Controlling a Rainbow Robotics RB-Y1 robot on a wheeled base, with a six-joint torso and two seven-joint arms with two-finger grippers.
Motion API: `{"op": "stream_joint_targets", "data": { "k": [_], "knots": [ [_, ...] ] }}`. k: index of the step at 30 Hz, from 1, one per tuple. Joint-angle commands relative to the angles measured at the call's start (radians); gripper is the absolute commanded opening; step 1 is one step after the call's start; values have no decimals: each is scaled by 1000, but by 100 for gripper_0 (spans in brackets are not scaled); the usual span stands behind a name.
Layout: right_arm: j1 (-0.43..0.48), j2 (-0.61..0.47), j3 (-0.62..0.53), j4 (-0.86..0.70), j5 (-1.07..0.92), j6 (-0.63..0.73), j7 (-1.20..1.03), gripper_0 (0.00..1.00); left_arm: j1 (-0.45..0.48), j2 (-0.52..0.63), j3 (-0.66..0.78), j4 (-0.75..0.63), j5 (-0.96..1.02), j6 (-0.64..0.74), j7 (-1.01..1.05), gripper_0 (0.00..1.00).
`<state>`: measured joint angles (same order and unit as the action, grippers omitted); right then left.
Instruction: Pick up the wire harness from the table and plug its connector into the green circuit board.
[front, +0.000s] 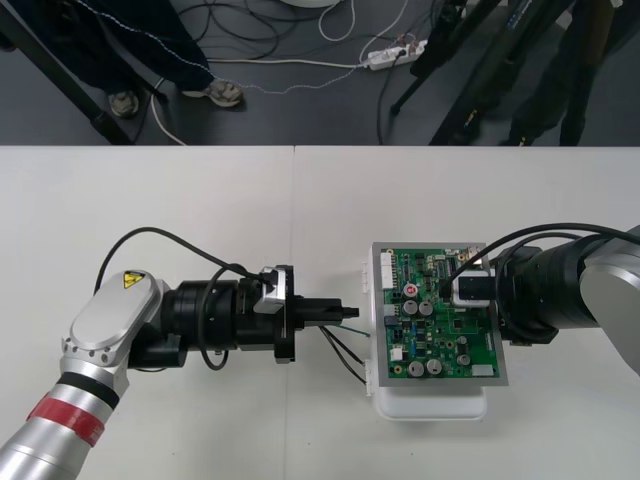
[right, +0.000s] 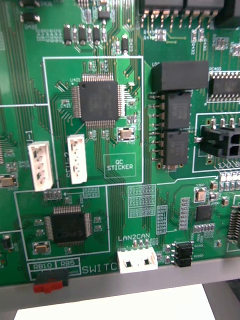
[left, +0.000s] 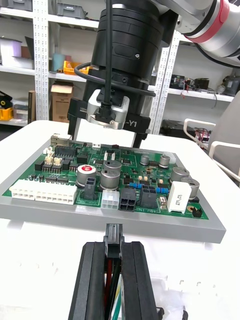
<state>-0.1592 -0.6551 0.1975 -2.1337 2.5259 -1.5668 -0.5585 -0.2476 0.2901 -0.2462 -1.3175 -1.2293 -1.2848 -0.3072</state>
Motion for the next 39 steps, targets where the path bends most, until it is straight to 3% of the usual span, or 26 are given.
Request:
{"op": "stream_joint_targets", "data": {
  "k": [1, 14, 39],
  "knots": [
    [4, 15, 13, -35, -10, -4, 17, 100, 25, -39, 25, -43, -13, 27, 62, 0],
    [4, 15, 11, -35, -18, -4, 137, 100, 54, -77, 34, -82, -65, 45, 76, 0],
    [4, 17, 13, -35, -18, -4, 127, 100, 85, -126, 53, -97, -114, 55, 74, 0]
  ]
}}
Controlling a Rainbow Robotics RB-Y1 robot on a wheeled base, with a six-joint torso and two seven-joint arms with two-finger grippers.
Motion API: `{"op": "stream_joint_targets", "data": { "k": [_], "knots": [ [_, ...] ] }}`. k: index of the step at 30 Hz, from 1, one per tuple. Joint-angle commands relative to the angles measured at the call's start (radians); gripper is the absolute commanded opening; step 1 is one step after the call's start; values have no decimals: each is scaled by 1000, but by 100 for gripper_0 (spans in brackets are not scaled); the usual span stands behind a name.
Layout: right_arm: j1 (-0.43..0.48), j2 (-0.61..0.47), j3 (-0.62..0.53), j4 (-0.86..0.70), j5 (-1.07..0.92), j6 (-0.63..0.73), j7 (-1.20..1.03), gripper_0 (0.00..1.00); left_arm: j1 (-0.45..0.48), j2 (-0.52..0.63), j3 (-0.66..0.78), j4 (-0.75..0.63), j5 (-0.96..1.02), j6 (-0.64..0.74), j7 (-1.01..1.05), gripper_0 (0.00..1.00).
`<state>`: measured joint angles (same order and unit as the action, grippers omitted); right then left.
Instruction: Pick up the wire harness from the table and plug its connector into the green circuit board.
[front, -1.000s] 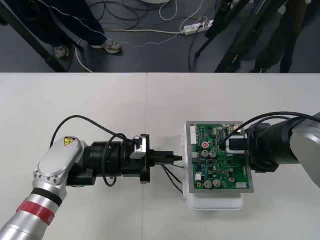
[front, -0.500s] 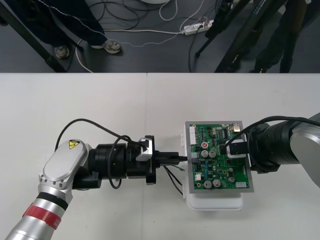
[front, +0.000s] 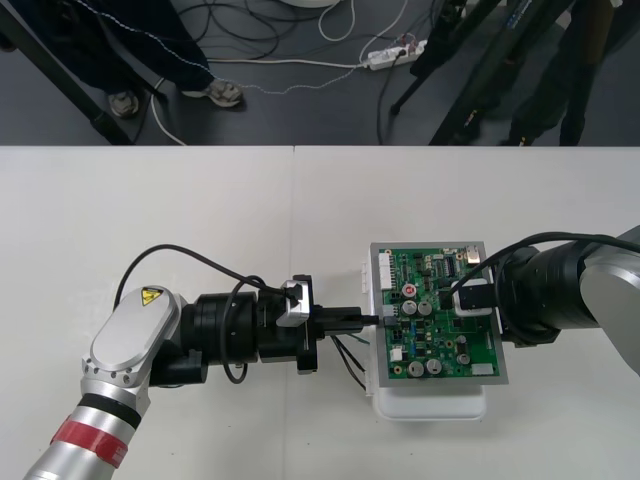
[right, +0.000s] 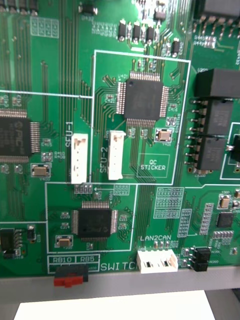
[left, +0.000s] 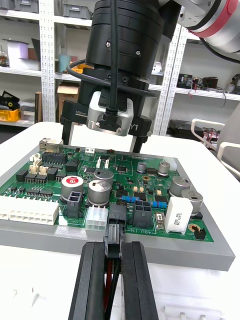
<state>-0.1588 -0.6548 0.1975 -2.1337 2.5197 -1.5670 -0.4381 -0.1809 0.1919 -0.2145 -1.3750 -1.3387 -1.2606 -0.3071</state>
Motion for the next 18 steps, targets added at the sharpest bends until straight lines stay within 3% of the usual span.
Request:
{"op": "stream_joint_targets", "data": {
  "k": [1, 18],
  "knots": [
    [4, 17, 13, -34, -12, -4, 7, 100, 20, -29, 21, -39, -5, 29, 74, 0],
    [4, 17, 11, -35, -12, -4, 7, 100, 20, -31, 12, -39, -7, 30, 74, 0]
  ]
}}
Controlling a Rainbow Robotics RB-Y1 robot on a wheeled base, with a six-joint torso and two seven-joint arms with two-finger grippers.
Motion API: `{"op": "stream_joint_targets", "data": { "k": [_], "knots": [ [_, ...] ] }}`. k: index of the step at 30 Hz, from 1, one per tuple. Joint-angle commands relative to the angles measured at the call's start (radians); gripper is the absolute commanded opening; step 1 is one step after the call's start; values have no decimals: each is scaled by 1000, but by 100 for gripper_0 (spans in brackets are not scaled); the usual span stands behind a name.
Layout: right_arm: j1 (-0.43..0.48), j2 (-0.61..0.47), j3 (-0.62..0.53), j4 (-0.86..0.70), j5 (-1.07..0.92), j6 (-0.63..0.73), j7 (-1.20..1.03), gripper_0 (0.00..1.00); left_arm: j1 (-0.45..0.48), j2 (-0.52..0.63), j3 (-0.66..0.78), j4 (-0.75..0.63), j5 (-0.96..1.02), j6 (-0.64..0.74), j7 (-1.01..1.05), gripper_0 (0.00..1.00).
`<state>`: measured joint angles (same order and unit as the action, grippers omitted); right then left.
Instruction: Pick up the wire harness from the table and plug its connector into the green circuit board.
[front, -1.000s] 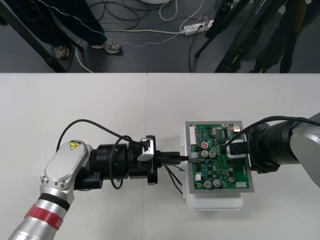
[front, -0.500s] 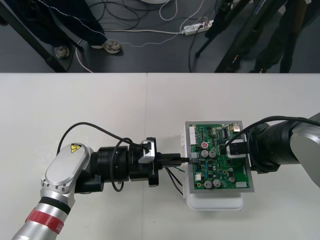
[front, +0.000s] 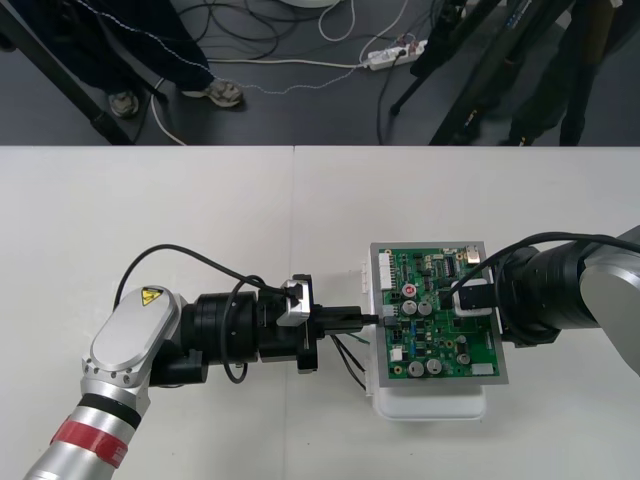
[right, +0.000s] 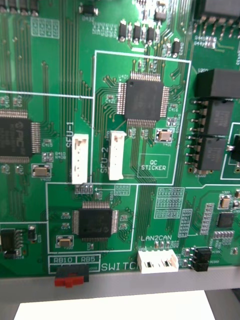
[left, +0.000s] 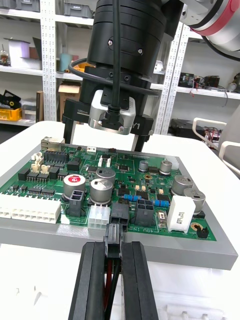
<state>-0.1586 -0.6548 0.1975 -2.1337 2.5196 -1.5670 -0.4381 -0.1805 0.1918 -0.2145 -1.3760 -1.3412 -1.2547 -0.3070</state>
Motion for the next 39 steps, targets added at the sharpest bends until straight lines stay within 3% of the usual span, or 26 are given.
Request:
{"op": "stream_joint_targets", "data": {
  "k": [1, 39],
  "knots": [
    [4, 15, 11, -35, -13, -4, 6, 100, 19, -31, 12, -40, -4, 24, 74, 0],
    [4, 17, 11, -35, 1, -4, -11, 100, 18, -31, -35, -38, -4, 52, 63, 0]
  ]
}}
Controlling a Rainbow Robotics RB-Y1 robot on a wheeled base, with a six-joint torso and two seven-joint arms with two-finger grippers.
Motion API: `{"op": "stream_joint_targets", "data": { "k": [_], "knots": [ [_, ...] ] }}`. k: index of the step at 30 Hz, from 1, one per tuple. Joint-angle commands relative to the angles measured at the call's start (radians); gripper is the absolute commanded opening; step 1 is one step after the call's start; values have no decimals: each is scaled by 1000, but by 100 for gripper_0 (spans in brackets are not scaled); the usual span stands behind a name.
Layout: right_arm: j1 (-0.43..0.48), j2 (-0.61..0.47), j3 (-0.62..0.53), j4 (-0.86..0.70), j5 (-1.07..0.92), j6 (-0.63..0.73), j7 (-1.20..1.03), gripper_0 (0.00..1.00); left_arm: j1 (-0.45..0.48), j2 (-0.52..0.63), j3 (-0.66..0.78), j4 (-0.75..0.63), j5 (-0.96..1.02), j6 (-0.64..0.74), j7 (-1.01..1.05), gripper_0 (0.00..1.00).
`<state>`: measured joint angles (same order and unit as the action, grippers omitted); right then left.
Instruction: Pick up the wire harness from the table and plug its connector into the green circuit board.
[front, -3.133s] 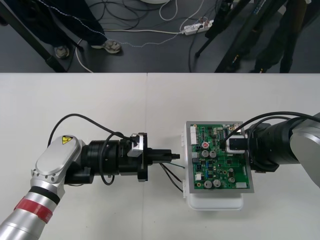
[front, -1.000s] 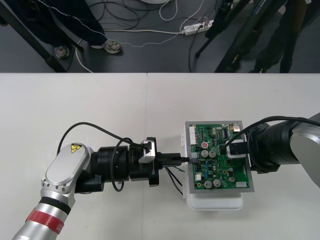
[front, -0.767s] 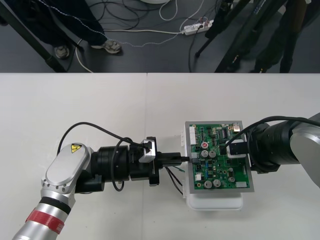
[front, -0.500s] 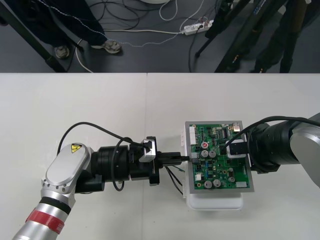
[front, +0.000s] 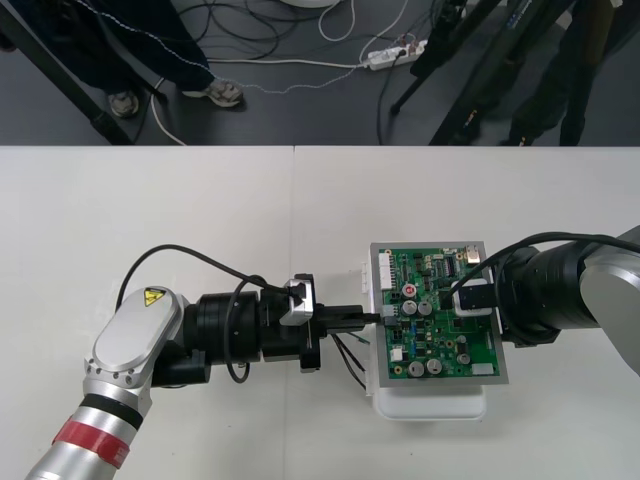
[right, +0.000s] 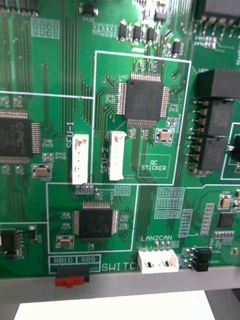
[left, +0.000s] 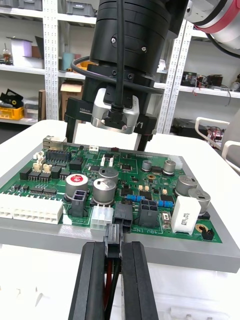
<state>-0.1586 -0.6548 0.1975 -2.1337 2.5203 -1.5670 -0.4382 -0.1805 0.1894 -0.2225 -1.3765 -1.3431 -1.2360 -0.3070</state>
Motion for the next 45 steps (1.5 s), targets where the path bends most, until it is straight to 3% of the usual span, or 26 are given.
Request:
{"op": "stream_joint_targets", "data": {
  "k": [1, 45],
  "knots": [
    [4, 15, 11, -35, 0, -4, -13, 100, 16, -28, -31, -38, -2, 32, 62, 0],
    [4, 17, 13, -35, -17, -4, -24, 100, -2, -30, -80, -50, 25, 46, 40, 0]
  ]
}}
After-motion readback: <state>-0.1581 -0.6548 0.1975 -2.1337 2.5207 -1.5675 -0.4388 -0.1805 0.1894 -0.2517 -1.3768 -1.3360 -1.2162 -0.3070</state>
